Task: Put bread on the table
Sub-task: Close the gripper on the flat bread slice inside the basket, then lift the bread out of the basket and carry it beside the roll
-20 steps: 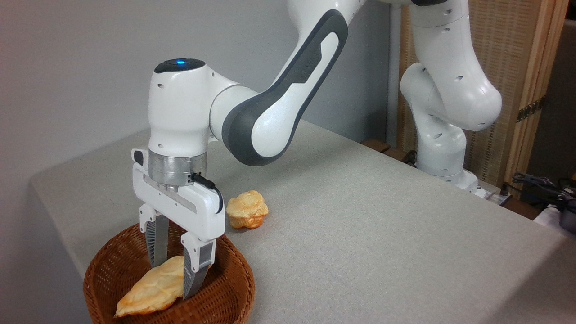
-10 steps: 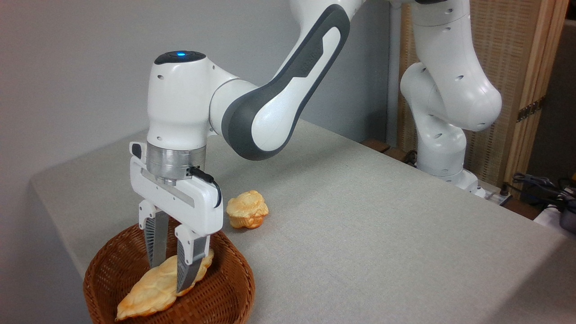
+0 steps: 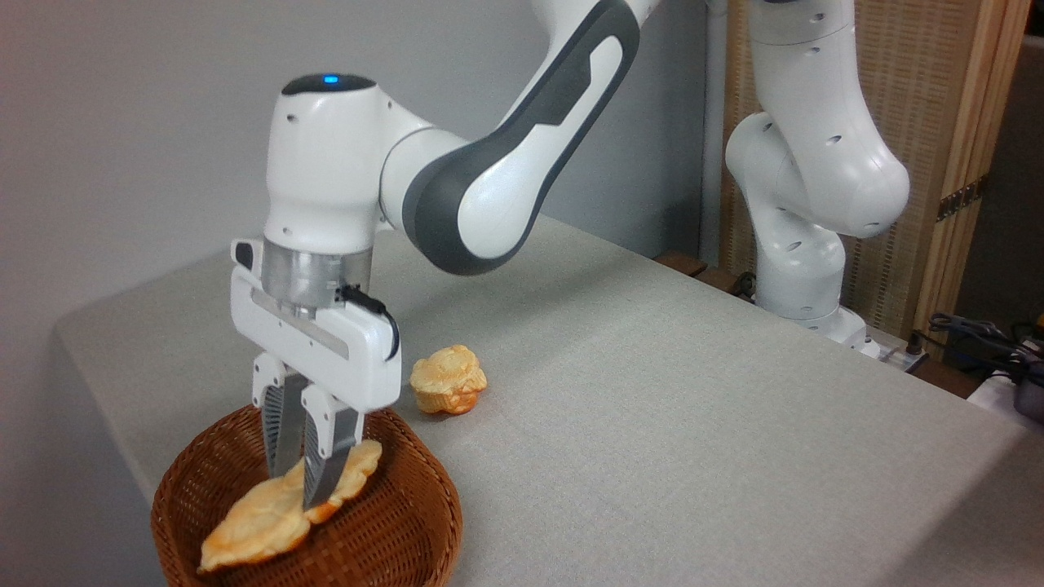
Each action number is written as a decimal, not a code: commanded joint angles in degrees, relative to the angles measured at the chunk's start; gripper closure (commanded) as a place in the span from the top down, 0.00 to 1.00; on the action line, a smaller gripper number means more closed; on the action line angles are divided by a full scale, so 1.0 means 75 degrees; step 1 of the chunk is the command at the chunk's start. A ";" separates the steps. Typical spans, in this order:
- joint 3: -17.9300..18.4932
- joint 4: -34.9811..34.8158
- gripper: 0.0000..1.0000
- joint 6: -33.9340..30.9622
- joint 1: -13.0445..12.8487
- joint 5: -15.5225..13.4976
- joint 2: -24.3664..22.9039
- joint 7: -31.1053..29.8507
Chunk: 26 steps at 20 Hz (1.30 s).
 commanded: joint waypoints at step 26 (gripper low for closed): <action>0.0070 -0.1772 0.48 -0.4392 -0.0033 0.0022 -0.2511 0.1306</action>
